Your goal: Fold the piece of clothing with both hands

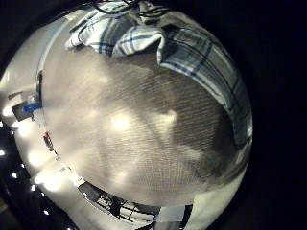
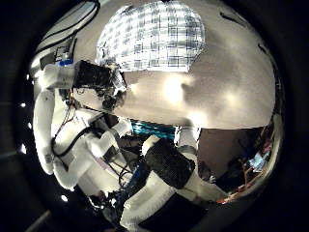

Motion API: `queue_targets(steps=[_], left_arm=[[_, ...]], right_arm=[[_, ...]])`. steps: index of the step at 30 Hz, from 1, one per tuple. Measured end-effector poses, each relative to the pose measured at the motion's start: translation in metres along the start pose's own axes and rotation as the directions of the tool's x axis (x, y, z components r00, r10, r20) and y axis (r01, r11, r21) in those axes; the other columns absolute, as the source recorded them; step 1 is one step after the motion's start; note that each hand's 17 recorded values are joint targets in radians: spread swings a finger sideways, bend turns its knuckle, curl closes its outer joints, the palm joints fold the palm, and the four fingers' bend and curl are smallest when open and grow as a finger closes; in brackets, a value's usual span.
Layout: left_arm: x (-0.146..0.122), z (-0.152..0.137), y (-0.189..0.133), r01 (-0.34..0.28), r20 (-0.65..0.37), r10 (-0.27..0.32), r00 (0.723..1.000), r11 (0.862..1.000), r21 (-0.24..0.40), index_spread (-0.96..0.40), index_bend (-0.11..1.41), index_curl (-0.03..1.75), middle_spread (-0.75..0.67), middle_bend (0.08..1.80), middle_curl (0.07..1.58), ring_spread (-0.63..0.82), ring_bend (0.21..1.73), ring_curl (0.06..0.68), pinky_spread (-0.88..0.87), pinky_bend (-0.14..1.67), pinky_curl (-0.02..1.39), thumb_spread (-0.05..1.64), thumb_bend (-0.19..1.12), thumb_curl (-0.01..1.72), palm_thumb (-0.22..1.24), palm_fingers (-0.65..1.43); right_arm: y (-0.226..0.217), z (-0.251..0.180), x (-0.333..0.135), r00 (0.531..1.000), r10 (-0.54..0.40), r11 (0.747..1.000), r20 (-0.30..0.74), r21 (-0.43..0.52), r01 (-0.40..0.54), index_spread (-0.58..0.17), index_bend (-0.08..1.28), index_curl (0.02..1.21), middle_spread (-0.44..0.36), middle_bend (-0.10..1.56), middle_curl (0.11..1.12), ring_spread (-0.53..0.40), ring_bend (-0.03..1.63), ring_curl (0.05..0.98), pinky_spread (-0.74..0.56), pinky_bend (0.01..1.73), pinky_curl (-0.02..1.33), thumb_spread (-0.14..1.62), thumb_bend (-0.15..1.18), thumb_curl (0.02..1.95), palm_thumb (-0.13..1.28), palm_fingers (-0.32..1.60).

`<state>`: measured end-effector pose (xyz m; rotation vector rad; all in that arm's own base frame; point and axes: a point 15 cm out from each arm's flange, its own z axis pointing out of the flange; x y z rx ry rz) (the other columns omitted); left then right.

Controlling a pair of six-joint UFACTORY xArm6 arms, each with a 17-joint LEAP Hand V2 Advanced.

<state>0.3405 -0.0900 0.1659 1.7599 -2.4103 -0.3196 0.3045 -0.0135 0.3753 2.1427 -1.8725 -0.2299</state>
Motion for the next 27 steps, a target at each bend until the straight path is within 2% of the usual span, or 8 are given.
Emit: queue_targets(steps=[4, 9, 13, 20, 27], left_arm=[[-0.001, -0.017, -0.005, -0.001, 0.003, 0.001, 1.0, 0.999, 0.046, -0.28, 0.24, 0.58, -0.3, 0.84, 0.7, -0.4, 1.1, 0.399, -0.35, 0.7, 0.47, 1.13, 0.14, 0.43, 0.77, 1.11], [-0.002, -0.038, 0.007, -0.006, 0.015, 0.006, 1.0, 0.999, 0.042, -0.39, 0.27, 0.7, -0.41, 0.87, 0.8, -0.46, 1.21, 0.46, -0.52, 0.92, 0.58, 1.15, 0.14, 0.47, 0.84, 1.06], [0.001, -0.063, 0.012, -0.015, 0.023, 0.014, 1.0, 0.999, 0.05, -0.46, 0.3, 0.81, -0.48, 0.88, 0.87, -0.48, 1.27, 0.493, -0.58, 1.0, 0.62, 1.15, 0.11, 0.49, 0.87, 1.0], [0.002, -0.089, 0.019, -0.017, 0.026, 0.016, 1.0, 0.999, 0.046, -0.55, 0.31, 1.0, -0.55, 0.9, 0.97, -0.47, 1.33, 0.52, -0.63, 1.06, 0.67, 1.15, 0.07, 0.52, 0.89, 0.94], [0.006, -0.098, 0.021, -0.028, 0.038, 0.027, 0.999, 0.999, 0.041, -0.59, 0.29, 1.15, -0.59, 0.9, 1.04, -0.47, 1.37, 0.53, -0.64, 1.1, 0.69, 1.17, 0.02, 0.53, 0.91, 0.9]], right_arm=[[-0.002, 0.002, -0.001, 1.0, -0.005, 1.0, -0.001, -0.004, 0.005, -0.387, 0.17, 0.29, -0.043, 0.29, 0.36, 0.017, 0.65, 0.211, 0.3, 0.72, 0.14, 1.32, -0.01, 0.25, 0.37, 0.24], [-0.009, 0.021, -0.004, 1.0, -0.017, 0.999, 0.0, -0.038, 0.017, -0.39, 0.17, 0.29, -0.054, 0.29, 0.37, -0.014, 0.67, 0.215, 0.28, 0.69, 0.13, 1.32, -0.01, 0.26, 0.37, 0.27], [-0.019, 0.053, -0.015, 0.999, -0.054, 0.996, -0.007, -0.074, 0.053, -0.381, 0.16, 0.29, -0.069, 0.3, 0.37, -0.062, 0.72, 0.228, 0.24, 0.69, 0.13, 1.3, -0.01, 0.27, 0.4, 0.31], [-0.042, 0.106, -0.038, 0.994, -0.105, 0.991, -0.027, -0.087, 0.103, -0.307, 0.15, 0.28, -0.098, 0.34, 0.39, -0.134, 0.79, 0.253, 0.16, 0.72, 0.13, 1.22, -0.02, 0.28, 0.39, 0.33], [-0.073, 0.142, -0.052, 0.996, -0.077, 0.997, -0.041, 0.006, 0.077, -0.259, 0.15, 0.28, -0.11, 0.37, 0.4, -0.155, 0.82, 0.266, 0.12, 0.75, 0.12, 1.13, -0.03, 0.29, 0.35, 0.3]])
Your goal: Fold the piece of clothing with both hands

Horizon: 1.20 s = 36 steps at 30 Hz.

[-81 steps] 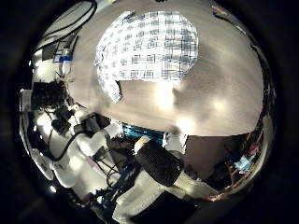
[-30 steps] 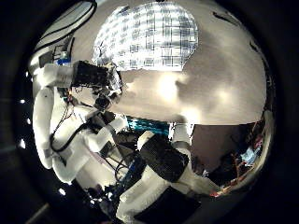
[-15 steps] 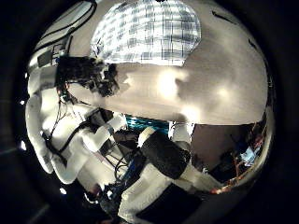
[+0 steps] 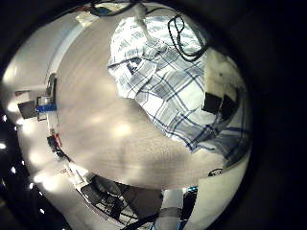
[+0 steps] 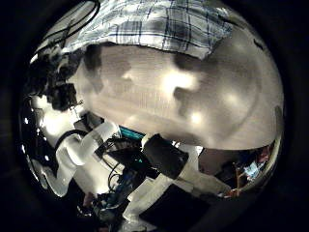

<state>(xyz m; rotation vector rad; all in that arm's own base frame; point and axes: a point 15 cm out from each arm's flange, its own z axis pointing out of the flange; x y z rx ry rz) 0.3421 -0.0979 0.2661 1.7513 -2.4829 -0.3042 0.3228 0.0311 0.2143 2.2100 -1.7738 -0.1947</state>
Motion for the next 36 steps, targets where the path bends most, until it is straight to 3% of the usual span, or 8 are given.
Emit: queue_targets(steps=[9, 12, 16, 18, 19, 26, 31, 36], left_arm=[[0.0, -0.003, 0.003, -0.005, 0.005, 0.005, 1.0, 1.0, -0.011, -0.61, 0.25, 1.3, -0.62, 0.9, 1.1, -0.47, 1.39, 0.532, -0.64, 1.12, 0.71, 1.18, -0.01, 0.55, 0.93, 0.88], [-0.001, -0.004, 0.004, -0.005, 0.008, 0.005, 1.0, 1.0, -0.014, -0.61, 0.24, 1.33, -0.63, 0.89, 1.12, -0.46, 1.39, 0.531, -0.64, 1.12, 0.71, 1.18, -0.01, 0.55, 0.93, 0.88], [-0.001, -0.005, 0.005, -0.006, 0.01, 0.006, 1.0, 1.0, -0.017, -0.61, 0.22, 1.37, -0.64, 0.88, 1.14, -0.46, 1.39, 0.53, -0.64, 1.12, 0.71, 1.18, -0.01, 0.55, 0.93, 0.88], [-0.002, -0.005, 0.007, -0.006, 0.011, 0.006, 1.0, 1.0, -0.024, -0.61, 0.21, 1.39, -0.64, 0.88, 1.14, -0.46, 1.39, 0.53, -0.64, 1.12, 0.71, 1.18, -0.01, 0.55, 0.93, 0.88], [-0.002, -0.005, 0.009, -0.006, 0.013, 0.007, 1.0, 0.999, -0.031, -0.61, 0.2, 1.4, -0.64, 0.87, 1.15, -0.46, 1.39, 0.529, -0.64, 1.11, 0.71, 1.18, -0.01, 0.55, 0.93, 0.88], [-0.004, -0.011, 0.021, -0.019, 0.017, 0.02, 1.0, 0.998, -0.052, -0.59, 0.18, 1.44, -0.66, 0.86, 1.17, -0.46, 1.39, 0.528, -0.64, 1.11, 0.72, 1.18, -0.01, 0.56, 0.93, 0.88], [-0.004, -0.02, 0.038, -0.04, 0.015, 0.041, 0.999, 0.997, -0.071, -0.58, 0.18, 1.47, -0.66, 0.85, 1.18, -0.46, 1.39, 0.526, -0.64, 1.11, 0.72, 1.18, -0.01, 0.56, 0.92, 0.88], [-0.003, -0.03, 0.054, -0.069, 0.006, 0.07, 0.998, 0.993, -0.093, -0.56, 0.18, 1.49, -0.67, 0.85, 1.19, -0.46, 1.39, 0.523, -0.64, 1.11, 0.72, 1.18, -0.01, 0.55, 0.92, 0.88]], right_arm=[[-0.014, 0.02, -0.023, 1.0, 0.002, 0.999, -0.018, 0.047, -0.001, -0.227, 0.16, 0.28, -0.125, 0.43, 0.43, -0.189, 0.9, 0.297, -0.03, 0.87, 0.13, 1.05, -0.03, 0.3, 0.34, 0.36], [-0.016, 0.025, -0.029, 1.0, -0.008, 0.999, -0.023, 0.031, 0.009, -0.252, 0.17, 0.28, -0.154, 0.47, 0.45, -0.223, 0.96, 0.313, -0.13, 0.95, 0.13, 1.06, -0.01, 0.32, 0.41, 0.51], [-0.021, 0.022, -0.032, 1.0, 0.0, 0.999, -0.026, 0.043, 0.001, -0.355, 0.32, 0.34, -0.229, 0.67, 0.55, -0.264, 1.09, 0.364, -0.35, 1.11, 0.18, 1.09, 0.06, 0.37, 0.6, 1.16], [-0.022, 0.021, -0.033, 1.0, 0.008, 0.999, -0.027, 0.052, -0.006, -0.379, 0.43, 0.4, -0.236, 0.74, 0.59, -0.262, 1.1, 0.392, -0.36, 1.14, 0.21, 1.11, 0.08, 0.39, 0.67, 1.23], [-0.025, 0.019, -0.033, 1.0, 0.008, 0.998, -0.027, 0.063, -0.006, -0.39, 0.57, 0.47, -0.239, 0.82, 0.63, -0.252, 1.13, 0.421, -0.34, 1.2, 0.25, 1.14, 0.1, 0.4, 0.73, 1.31], [-0.025, 0.005, -0.032, 1.0, 0.006, 0.994, -0.03, 0.109, -0.003, -0.377, 0.91, 0.68, -0.231, 1.08, 0.78, -0.233, 1.3, 0.532, -0.25, 1.41, 0.37, 1.21, 0.14, 0.48, 0.88, 1.17], [0.001, -0.007, -0.027, 0.999, 0.003, 0.998, -0.039, 0.06, -0.001, -0.357, 1.0, 0.77, -0.223, 1.16, 0.84, -0.224, 1.37, 0.587, -0.21, 1.48, 0.43, 1.22, 0.12, 0.53, 0.9, 1.09], [0.016, -0.037, -0.024, 0.999, 0.009, 0.992, -0.036, 0.126, -0.005, -0.344, 1.02, 0.82, -0.218, 1.2, 0.87, -0.222, 1.41, 0.621, -0.18, 1.5, 0.48, 1.23, 0.11, 0.56, 0.92, 1.06]])
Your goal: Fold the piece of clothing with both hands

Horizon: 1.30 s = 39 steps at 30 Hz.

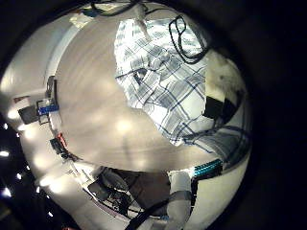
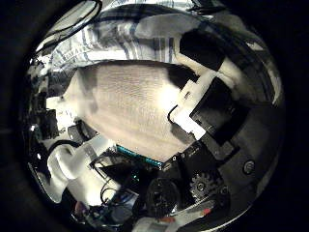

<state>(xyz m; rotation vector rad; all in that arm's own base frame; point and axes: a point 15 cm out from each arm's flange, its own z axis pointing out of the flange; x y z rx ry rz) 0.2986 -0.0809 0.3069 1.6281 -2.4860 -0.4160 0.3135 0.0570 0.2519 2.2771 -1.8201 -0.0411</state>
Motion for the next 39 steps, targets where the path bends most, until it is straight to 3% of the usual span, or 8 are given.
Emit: queue_targets(steps=[8, 14, 21, 28, 32, 39], left_arm=[[-0.002, -0.022, 0.019, -0.017, 0.0, 0.017, 1.0, 0.999, -0.028, -0.54, 0.18, 1.51, -0.68, 0.84, 1.2, -0.46, 1.38, 0.519, -0.64, 1.1, 0.72, 1.18, -0.01, 0.56, 0.91, 0.89], [-0.012, -0.036, 0.002, 0.003, -0.006, -0.003, 1.0, 1.0, -0.025, -0.52, 0.18, 1.52, -0.68, 0.83, 1.2, -0.47, 1.38, 0.519, -0.64, 1.1, 0.72, 1.18, -0.01, 0.56, 0.91, 0.89], [-0.041, -0.027, -0.061, 0.048, -0.015, -0.049, 0.999, 0.998, -0.039, -0.5, 0.18, 1.52, -0.69, 0.83, 1.2, -0.47, 1.38, 0.519, -0.65, 1.09, 0.73, 1.17, -0.01, 0.55, 0.91, 0.88], [-0.076, -0.005, -0.135, 0.088, 0.0, -0.088, 0.996, 0.996, 0.016, -0.48, 0.18, 1.53, -0.69, 0.83, 1.21, -0.46, 1.37, 0.521, -0.64, 1.07, 0.74, 1.16, -0.02, 0.55, 0.89, 0.86], [-0.091, 0.001, -0.164, 0.105, 0.0, -0.105, 0.994, 0.992, 0.064, -0.47, 0.18, 1.53, -0.69, 0.84, 1.2, -0.46, 1.37, 0.522, -0.65, 1.05, 0.74, 1.14, -0.02, 0.54, 0.88, 0.84], [-0.101, 0.014, -0.201, 0.1, 0.006, -0.101, 0.995, 0.987, 0.128, -0.46, 0.2, 1.51, -0.68, 0.86, 1.19, -0.47, 1.32, 0.515, -0.64, 0.96, 0.76, 1.12, -0.02, 0.52, 0.85, 0.76]], right_arm=[[0.002, -0.072, 0.008, 1.0, 0.023, 0.987, 0.01, 0.156, -0.024, -0.327, 1.03, 0.87, -0.203, 1.22, 0.88, -0.216, 1.42, 0.649, -0.18, 1.49, 0.53, 1.23, 0.07, 0.6, 0.94, 1.06], [-0.025, -0.109, 0.012, 0.999, 0.04, 0.979, 0.014, 0.202, -0.042, -0.32, 1.02, 0.89, -0.196, 1.22, 0.89, -0.213, 1.42, 0.66, -0.18, 1.47, 0.57, 1.22, 0.04, 0.63, 0.94, 1.06], [-0.099, -0.104, 0.016, 0.999, 0.037, 0.994, -0.026, 0.107, -0.034, -0.321, 1.0, 0.91, -0.193, 1.21, 0.89, -0.217, 1.41, 0.668, -0.18, 1.44, 0.61, 1.23, 0.0, 0.65, 0.93, 1.04], [-0.161, -0.076, 0.023, 0.998, 0.045, 0.999, -0.047, -0.025, -0.046, -0.328, 0.99, 0.93, -0.191, 1.2, 0.9, -0.216, 1.4, 0.675, -0.19, 1.41, 0.64, 1.24, -0.01, 0.67, 0.92, 1.03], [-0.163, -0.047, 0.029, 0.997, 0.052, 0.987, -0.058, -0.15, -0.06, -0.331, 0.98, 0.94, -0.188, 1.2, 0.91, -0.219, 1.39, 0.681, -0.2, 1.4, 0.66, 1.24, -0.01, 0.68, 0.92, 1.02], [-0.171, -0.012, 0.037, 0.996, 0.063, 0.974, -0.067, -0.213, -0.076, -0.334, 0.96, 0.96, -0.185, 1.18, 0.91, -0.22, 1.38, 0.688, -0.21, 1.37, 0.68, 1.24, -0.01, 0.68, 0.91, 1.03]])
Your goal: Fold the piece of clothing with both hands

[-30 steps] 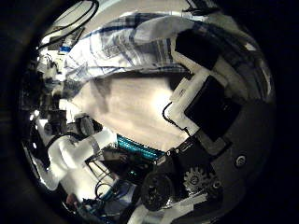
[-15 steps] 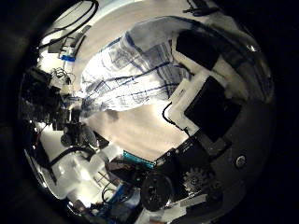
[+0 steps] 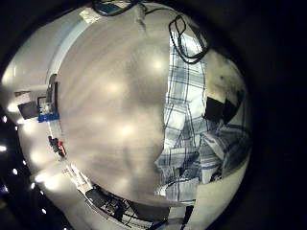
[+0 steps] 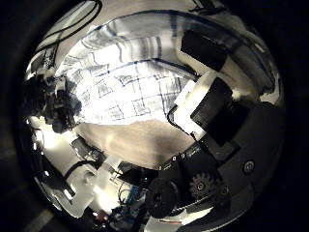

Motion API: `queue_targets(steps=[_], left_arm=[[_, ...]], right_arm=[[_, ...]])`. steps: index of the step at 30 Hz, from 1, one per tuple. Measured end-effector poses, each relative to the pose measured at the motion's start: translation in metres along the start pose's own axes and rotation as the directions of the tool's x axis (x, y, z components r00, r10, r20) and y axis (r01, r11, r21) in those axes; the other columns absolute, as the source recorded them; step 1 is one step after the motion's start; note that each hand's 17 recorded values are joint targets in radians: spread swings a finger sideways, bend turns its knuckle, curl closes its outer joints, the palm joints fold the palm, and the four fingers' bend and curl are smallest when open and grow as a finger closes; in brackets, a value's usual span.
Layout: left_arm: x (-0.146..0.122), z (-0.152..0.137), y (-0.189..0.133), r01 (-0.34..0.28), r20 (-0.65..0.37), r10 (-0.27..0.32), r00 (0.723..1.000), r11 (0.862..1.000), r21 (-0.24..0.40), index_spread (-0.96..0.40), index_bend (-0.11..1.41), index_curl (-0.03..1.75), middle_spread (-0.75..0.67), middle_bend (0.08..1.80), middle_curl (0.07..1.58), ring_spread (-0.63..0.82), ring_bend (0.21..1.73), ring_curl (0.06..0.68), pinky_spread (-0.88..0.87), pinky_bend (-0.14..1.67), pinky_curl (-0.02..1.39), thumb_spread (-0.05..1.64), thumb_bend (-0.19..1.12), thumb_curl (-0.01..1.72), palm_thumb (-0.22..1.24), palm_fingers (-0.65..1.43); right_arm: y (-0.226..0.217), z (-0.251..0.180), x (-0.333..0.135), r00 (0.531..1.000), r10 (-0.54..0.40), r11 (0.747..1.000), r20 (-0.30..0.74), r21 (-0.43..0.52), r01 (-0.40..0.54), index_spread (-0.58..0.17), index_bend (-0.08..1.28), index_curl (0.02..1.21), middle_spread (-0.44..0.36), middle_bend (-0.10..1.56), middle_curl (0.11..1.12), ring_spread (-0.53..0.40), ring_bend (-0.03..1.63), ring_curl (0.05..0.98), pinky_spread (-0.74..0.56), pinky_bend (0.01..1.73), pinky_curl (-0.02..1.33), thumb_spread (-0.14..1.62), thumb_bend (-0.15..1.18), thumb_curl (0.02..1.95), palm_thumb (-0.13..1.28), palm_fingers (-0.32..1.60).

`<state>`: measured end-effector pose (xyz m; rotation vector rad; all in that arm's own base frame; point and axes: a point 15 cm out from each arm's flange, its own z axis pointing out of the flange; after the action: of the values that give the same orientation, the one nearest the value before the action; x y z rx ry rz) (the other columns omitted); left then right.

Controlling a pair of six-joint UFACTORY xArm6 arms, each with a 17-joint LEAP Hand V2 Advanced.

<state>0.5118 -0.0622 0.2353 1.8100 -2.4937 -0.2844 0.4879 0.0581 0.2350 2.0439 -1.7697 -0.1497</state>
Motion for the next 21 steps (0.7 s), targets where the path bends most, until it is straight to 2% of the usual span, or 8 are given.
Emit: queue_targets(steps=[5, 7, 10, 13, 15, 16, 19, 21], left_arm=[[0.002, 0.012, -0.015, -0.001, -0.006, 0.001, 1.0, 1.0, 0.016, -0.45, 0.23, 1.47, -0.66, 0.87, 1.15, -0.47, 1.23, 0.5, -0.62, 0.83, 0.75, 1.11, -0.02, 0.5, 0.84, 0.65], [0.002, 0.017, -0.018, 0.002, -0.01, -0.002, 1.0, 1.0, 0.015, -0.45, 0.24, 1.45, -0.65, 0.86, 1.13, -0.47, 1.2, 0.491, -0.61, 0.78, 0.75, 1.11, -0.02, 0.5, 0.82, 0.58], [0.003, 0.019, -0.021, 0.005, -0.018, -0.005, 1.0, 1.0, 0.019, -0.43, 0.2, 1.37, -0.59, 0.71, 1.08, -0.42, 1.12, 0.489, -0.54, 0.73, 0.78, 1.11, -0.03, 0.48, 0.78, 0.3], [0.0, 0.016, -0.026, 0.02, -0.032, -0.019, 0.999, 0.999, 0.047, -0.39, 0.16, 1.27, -0.49, 0.54, 1.02, -0.34, 1.07, 0.463, -0.44, 0.69, 0.78, 1.13, -0.03, 0.46, 0.75, 0.16], [-0.003, 0.011, -0.029, 0.033, -0.039, -0.03, 0.999, 0.997, 0.071, -0.34, 0.15, 1.19, -0.39, 0.44, 0.97, -0.28, 1.06, 0.452, -0.37, 0.67, 0.78, 1.14, -0.02, 0.45, 0.73, 0.09], [-0.008, 0.009, -0.029, 0.045, -0.045, -0.041, 0.998, 0.996, 0.083, -0.32, 0.15, 1.16, -0.35, 0.4, 0.94, -0.25, 1.05, 0.447, -0.34, 0.66, 0.78, 1.14, -0.02, 0.45, 0.72, 0.08], [-0.015, 0.004, -0.024, 0.065, -0.057, -0.059, 0.997, 0.993, 0.101, -0.23, 0.16, 1.05, -0.22, 0.34, 0.88, -0.15, 1.01, 0.428, -0.22, 0.6, 0.77, 1.15, -0.02, 0.44, 0.7, 0.02], [-0.018, 0.0, -0.017, 0.075, -0.062, -0.069, 0.996, 0.991, 0.107, -0.18, 0.16, 0.99, -0.13, 0.3, 0.83, -0.09, 0.98, 0.417, -0.13, 0.57, 0.76, 1.16, -0.02, 0.43, 0.69, 0.0]], right_arm=[[-0.008, 0.014, 0.009, 1.0, 0.019, 1.0, 0.008, -0.018, -0.019, -0.335, 0.94, 0.96, -0.185, 1.17, 0.91, -0.222, 1.36, 0.686, -0.22, 1.34, 0.69, 1.23, -0.02, 0.67, 0.85, 1.04], [-0.011, 0.017, 0.013, 1.0, 0.028, 0.999, 0.013, -0.015, -0.028, -0.344, 0.84, 0.93, -0.182, 1.15, 0.89, -0.22, 1.36, 0.68, -0.24, 1.32, 0.69, 1.24, -0.04, 0.64, 0.77, 1.01], [-0.017, 0.018, 0.021, 0.999, 0.042, 0.999, 0.021, 0.003, -0.042, -0.367, 0.47, 0.85, -0.197, 1.1, 0.85, -0.229, 1.4, 0.679, -0.31, 1.33, 0.69, 1.26, -0.04, 0.6, 0.68, 0.73], [-0.024, 0.018, 0.032, 0.998, 0.059, 0.998, 0.036, 0.029, -0.06, -0.388, 0.2, 0.75, -0.211, 0.94, 0.8, -0.247, 1.39, 0.654, -0.39, 1.36, 0.67, 1.3, -0.02, 0.56, 0.63, 0.47], [-0.027, 0.017, 0.038, 0.996, 0.07, 0.996, 0.047, 0.046, -0.072, -0.398, 0.13, 0.68, -0.213, 0.82, 0.76, -0.253, 1.34, 0.633, -0.41, 1.35, 0.65, 1.32, -0.03, 0.53, 0.58, 0.28], [-0.028, 0.012, 0.043, 0.995, 0.078, 0.995, 0.055, 0.066, -0.081, -0.402, 0.15, 0.65, -0.205, 0.77, 0.74, -0.248, 1.28, 0.611, -0.4, 1.33, 0.64, 1.32, -0.03, 0.51, 0.56, 0.19], [-0.028, -0.003, 0.059, 0.992, 0.104, 0.987, 0.07, 0.118, -0.112, -0.405, 0.21, 0.61, -0.184, 0.69, 0.68, -0.219, 1.18, 0.56, -0.28, 1.18, 0.6, 1.34, -0.03, 0.47, 0.5, 0.05], [-0.025, -0.017, 0.072, 0.989, 0.124, 0.978, 0.081, 0.156, -0.136, -0.406, 0.21, 0.57, -0.17, 0.66, 0.65, -0.198, 1.13, 0.524, -0.2, 1.12, 0.56, 1.35, -0.03, 0.45, 0.47, 0.05]])
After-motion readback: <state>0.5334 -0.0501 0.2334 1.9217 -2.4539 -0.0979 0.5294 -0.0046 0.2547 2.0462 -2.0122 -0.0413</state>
